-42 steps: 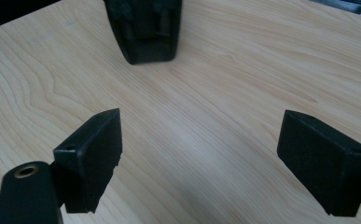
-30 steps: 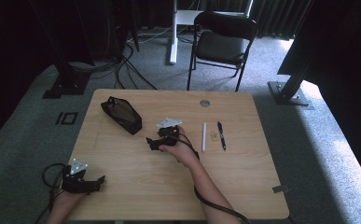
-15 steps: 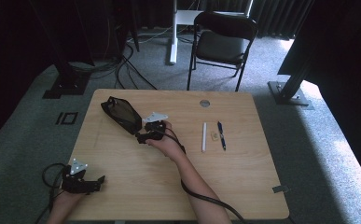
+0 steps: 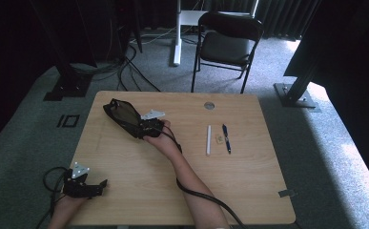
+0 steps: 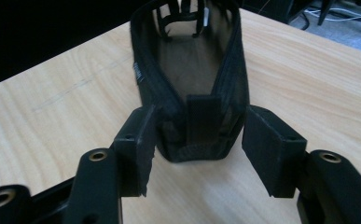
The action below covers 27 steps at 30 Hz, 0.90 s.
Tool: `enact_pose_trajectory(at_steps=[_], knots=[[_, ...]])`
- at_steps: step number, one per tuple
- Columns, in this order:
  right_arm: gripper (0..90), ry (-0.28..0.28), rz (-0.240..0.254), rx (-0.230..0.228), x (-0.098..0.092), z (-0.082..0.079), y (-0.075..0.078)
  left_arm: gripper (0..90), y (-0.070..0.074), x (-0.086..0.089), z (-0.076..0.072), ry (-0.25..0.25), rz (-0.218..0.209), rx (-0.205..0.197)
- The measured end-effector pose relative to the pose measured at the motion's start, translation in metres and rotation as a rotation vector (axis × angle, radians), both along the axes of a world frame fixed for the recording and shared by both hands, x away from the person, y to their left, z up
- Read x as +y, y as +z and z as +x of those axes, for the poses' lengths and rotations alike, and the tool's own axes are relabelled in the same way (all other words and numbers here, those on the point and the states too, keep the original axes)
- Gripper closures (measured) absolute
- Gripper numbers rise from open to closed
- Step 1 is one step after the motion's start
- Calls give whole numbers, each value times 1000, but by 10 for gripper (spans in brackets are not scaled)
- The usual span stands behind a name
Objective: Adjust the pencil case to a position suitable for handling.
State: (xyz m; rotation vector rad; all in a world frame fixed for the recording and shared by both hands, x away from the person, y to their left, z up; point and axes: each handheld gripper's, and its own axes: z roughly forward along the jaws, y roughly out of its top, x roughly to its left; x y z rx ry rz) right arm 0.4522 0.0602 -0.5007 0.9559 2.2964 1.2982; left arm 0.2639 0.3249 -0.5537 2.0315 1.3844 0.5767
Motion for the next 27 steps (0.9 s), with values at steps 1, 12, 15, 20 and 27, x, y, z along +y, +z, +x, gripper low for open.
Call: enact_pose_trajectory(at_steps=[1,12,15,20,27], knots=[[454,-4,-5,-4,1,1,0,4,0,0,0,0,0,0],[574,-36,19,5,7,10,-4,4,0,0,0,2,-2,-1],[645,-19,-2,16,8,12,-5,4,0,0,0,1,-1,-1],[730,-8,-10,40,6,9,-5,4,0,0,0,2,-1,-1],[731,-18,-5,53,2,5,-4,4,0,0,0,1,-1,-2]])
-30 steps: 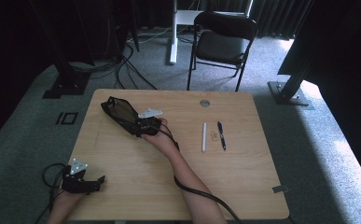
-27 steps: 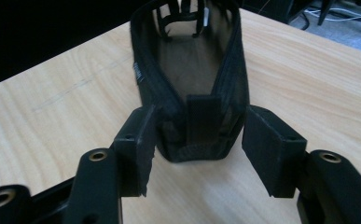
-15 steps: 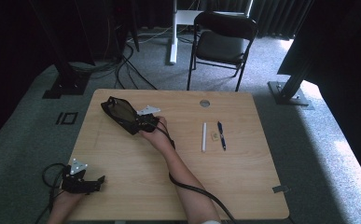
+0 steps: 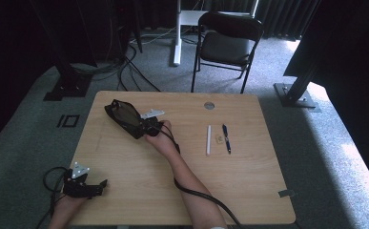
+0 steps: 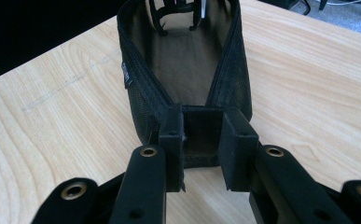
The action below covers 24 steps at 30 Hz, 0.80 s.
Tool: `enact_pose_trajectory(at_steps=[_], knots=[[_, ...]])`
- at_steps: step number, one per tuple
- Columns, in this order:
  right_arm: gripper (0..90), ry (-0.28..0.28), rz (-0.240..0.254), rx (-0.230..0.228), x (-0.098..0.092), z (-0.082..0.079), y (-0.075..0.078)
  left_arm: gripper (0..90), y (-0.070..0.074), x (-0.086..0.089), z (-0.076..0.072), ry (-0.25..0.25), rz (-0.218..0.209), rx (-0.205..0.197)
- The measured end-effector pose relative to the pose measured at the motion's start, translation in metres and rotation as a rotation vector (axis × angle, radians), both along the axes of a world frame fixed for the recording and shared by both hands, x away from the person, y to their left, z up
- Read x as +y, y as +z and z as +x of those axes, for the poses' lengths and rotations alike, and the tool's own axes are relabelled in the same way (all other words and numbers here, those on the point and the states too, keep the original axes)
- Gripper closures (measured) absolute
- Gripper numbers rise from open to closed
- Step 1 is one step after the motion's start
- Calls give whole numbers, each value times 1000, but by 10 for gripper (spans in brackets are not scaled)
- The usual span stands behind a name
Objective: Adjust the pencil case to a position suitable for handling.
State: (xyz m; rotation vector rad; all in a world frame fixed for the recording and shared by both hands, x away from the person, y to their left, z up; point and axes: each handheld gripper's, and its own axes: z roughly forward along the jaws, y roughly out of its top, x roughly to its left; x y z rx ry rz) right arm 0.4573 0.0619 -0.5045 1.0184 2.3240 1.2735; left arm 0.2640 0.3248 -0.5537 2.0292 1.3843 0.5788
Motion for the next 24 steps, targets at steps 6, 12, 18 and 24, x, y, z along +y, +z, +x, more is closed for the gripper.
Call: enact_pose_trajectory(at_steps=[6,12,18,24], knots=[[731,-3,5,1,-8,-7,0,4,0,0,0,1,-2,1],[731,-6,19,-5,-19,-16,-3,4,0,0,0,2,-3,1],[732,-5,26,-5,-33,-26,-3,4,0,0,0,1,-2,2],[732,1,24,-10,-46,-38,-4,4,0,0,0,1,-2,1]])
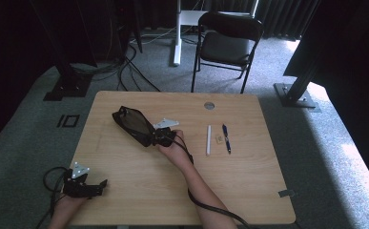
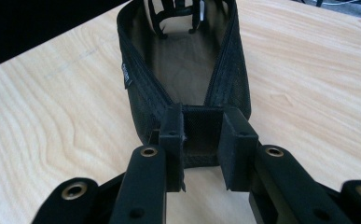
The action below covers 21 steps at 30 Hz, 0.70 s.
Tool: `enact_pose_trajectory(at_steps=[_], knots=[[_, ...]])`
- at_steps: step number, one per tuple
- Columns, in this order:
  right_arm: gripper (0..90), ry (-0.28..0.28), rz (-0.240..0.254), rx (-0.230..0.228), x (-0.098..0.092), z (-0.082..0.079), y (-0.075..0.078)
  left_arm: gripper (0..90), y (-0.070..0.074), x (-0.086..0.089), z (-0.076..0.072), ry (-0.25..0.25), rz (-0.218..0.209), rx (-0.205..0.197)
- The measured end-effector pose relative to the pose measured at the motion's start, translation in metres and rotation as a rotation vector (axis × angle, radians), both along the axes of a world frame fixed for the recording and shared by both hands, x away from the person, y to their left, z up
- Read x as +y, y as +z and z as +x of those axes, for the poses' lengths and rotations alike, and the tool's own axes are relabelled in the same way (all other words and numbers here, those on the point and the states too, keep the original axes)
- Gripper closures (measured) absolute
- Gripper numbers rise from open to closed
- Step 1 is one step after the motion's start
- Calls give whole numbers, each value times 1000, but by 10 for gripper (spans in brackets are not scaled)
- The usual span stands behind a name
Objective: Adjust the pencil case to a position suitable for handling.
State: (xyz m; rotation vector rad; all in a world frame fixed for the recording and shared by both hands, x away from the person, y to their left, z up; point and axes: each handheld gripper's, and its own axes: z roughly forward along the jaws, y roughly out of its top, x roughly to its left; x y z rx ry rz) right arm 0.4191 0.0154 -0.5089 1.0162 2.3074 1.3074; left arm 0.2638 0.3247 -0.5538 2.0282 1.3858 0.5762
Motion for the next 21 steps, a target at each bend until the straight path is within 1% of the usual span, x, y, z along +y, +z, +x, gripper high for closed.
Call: enact_pose_trajectory(at_steps=[9,17,21], knots=[[732,-4,1,-7,-20,-19,3,4,0,0,0,0,0,0],[732,2,2,-4,-41,-35,1,4,0,0,0,0,-1,0],[732,-4,1,-1,-54,-43,0,4,0,0,0,0,0,0]])
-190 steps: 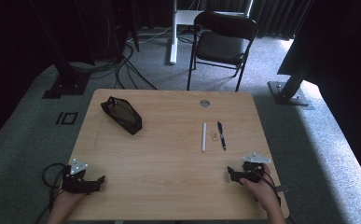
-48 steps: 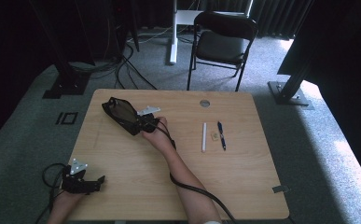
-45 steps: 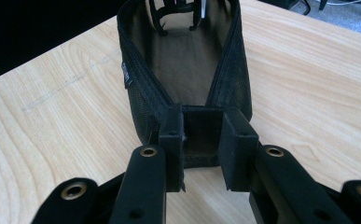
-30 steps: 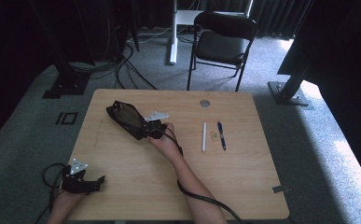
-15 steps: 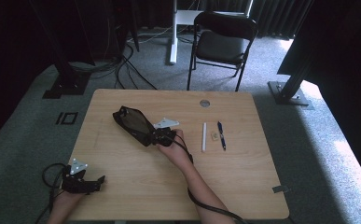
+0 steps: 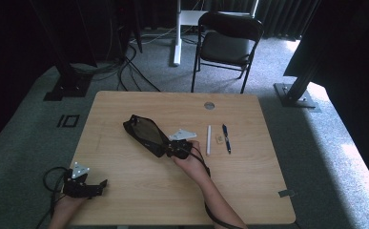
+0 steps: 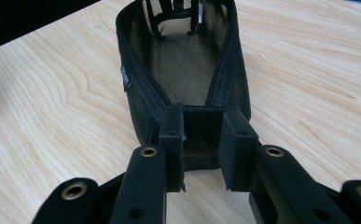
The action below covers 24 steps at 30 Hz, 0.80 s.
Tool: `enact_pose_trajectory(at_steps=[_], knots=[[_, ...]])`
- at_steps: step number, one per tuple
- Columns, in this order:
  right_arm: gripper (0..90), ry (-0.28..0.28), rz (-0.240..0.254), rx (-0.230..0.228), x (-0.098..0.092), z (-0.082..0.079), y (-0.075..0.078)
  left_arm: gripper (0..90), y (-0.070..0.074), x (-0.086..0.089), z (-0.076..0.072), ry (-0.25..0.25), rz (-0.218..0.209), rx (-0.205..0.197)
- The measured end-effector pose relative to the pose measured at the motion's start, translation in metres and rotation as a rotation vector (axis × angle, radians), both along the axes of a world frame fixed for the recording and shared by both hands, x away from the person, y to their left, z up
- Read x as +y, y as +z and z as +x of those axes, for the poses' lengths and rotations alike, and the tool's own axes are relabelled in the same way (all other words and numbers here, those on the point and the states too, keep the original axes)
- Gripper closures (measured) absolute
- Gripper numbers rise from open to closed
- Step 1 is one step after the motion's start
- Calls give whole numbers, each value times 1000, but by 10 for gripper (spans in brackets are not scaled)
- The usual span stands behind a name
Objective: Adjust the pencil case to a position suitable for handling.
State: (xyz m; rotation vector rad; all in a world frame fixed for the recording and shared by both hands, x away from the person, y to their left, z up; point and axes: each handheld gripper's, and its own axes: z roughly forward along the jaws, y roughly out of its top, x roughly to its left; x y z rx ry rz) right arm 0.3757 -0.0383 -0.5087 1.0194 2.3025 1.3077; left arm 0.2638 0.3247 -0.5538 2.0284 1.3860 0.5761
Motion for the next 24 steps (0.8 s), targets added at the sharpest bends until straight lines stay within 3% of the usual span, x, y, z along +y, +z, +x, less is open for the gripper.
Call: enact_pose_trajectory(at_steps=[8,24], knots=[[732,9,11,-16,-24,-19,3,4,0,0,0,0,0,0],[732,-8,7,4,-80,-54,-2,4,0,0,0,0,0,0]])
